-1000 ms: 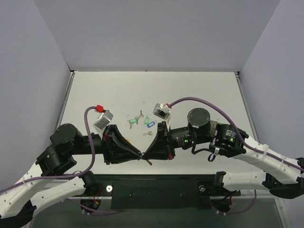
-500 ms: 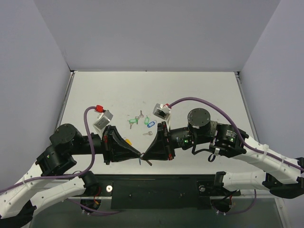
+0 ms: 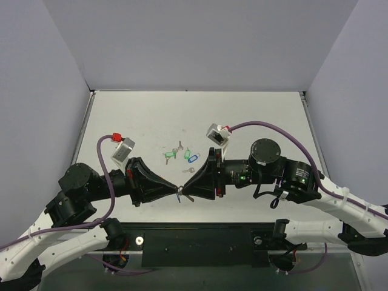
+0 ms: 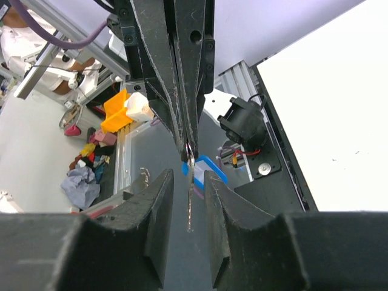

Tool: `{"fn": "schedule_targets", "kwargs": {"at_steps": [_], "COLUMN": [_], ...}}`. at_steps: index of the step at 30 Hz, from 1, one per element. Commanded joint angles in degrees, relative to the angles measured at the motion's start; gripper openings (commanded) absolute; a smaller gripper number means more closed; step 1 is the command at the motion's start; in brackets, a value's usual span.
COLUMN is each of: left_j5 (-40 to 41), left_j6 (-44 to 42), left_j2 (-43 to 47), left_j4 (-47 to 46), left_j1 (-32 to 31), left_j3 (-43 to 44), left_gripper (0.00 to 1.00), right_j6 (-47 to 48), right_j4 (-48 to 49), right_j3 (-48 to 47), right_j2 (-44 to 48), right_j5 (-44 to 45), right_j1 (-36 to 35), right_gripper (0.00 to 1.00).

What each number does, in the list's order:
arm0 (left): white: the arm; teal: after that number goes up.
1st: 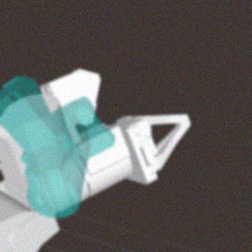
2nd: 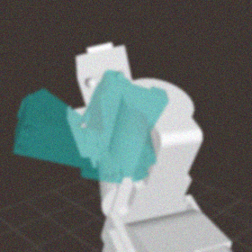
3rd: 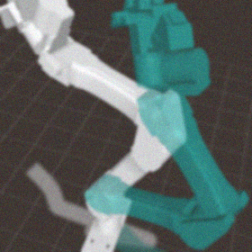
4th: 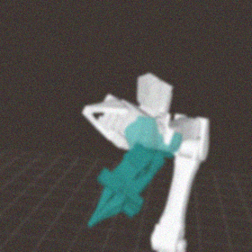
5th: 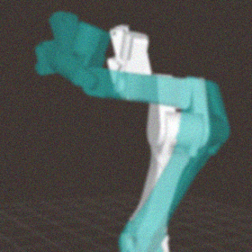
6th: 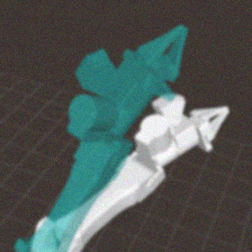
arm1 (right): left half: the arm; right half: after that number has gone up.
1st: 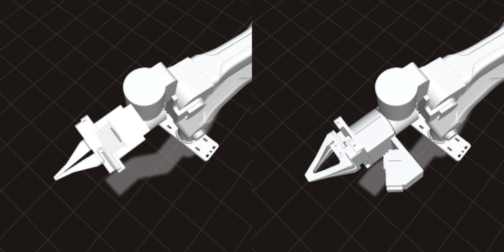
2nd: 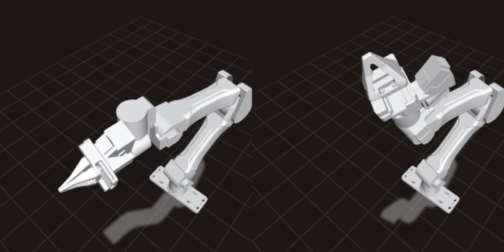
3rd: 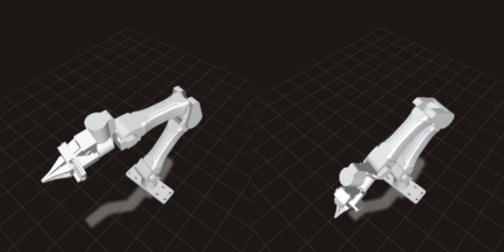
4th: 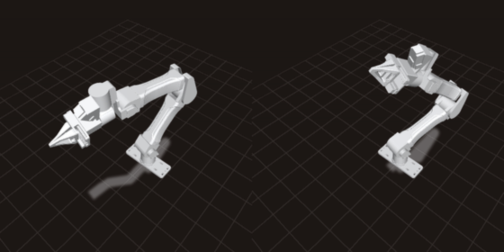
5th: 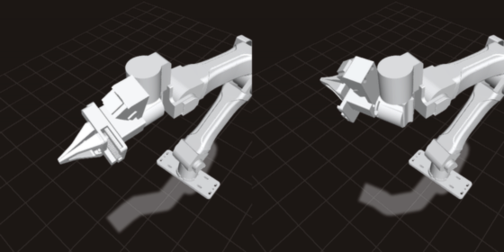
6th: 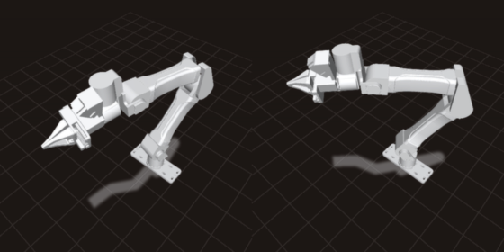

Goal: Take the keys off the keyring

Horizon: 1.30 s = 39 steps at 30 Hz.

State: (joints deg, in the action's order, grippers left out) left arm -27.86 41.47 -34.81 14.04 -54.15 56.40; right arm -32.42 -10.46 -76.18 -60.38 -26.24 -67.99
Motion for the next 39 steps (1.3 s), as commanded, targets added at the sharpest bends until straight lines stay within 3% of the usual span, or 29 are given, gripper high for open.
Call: {"fn": "schedule_targets", "kwargs": {"at_steps": [1,11,26,34,39], "left_j5": [3.9,5.7,6.1,6.7,6.5], "left_j6": [2.5,6.4,7.7,8.0,8.1], "left_j2": [1.4,2.3,2.9,3.8,3.8], "left_j4": [-7.1,-15.4,-18.2,-18.2,-18.4], "left_j1": [0.0,0.0,0.0,0.0,0.0], "left_j3": [-1.0,-5.0,-6.8,-7.3,-7.4], "left_gripper": [0.00,0.00,0.00,0.00,0.00], "right_j6": [-0.4,-1.3,-1.9,-2.1,-2.2], "right_j4": [5.3,8.4,9.9,10.0,9.9], "right_j3": [0.8,2.1,1.8,1.5,1.8], "right_j2": [2.1,1.5,0.0,-0.4,-0.4], "right_j5": [3.1,3.9,3.8,3.5,3.5], "right_j1": [-0.3,-0.3,-0.3,-0.2,-0.3], "right_gripper": [0.23,0.20,0.15,0.01,0.00]}}
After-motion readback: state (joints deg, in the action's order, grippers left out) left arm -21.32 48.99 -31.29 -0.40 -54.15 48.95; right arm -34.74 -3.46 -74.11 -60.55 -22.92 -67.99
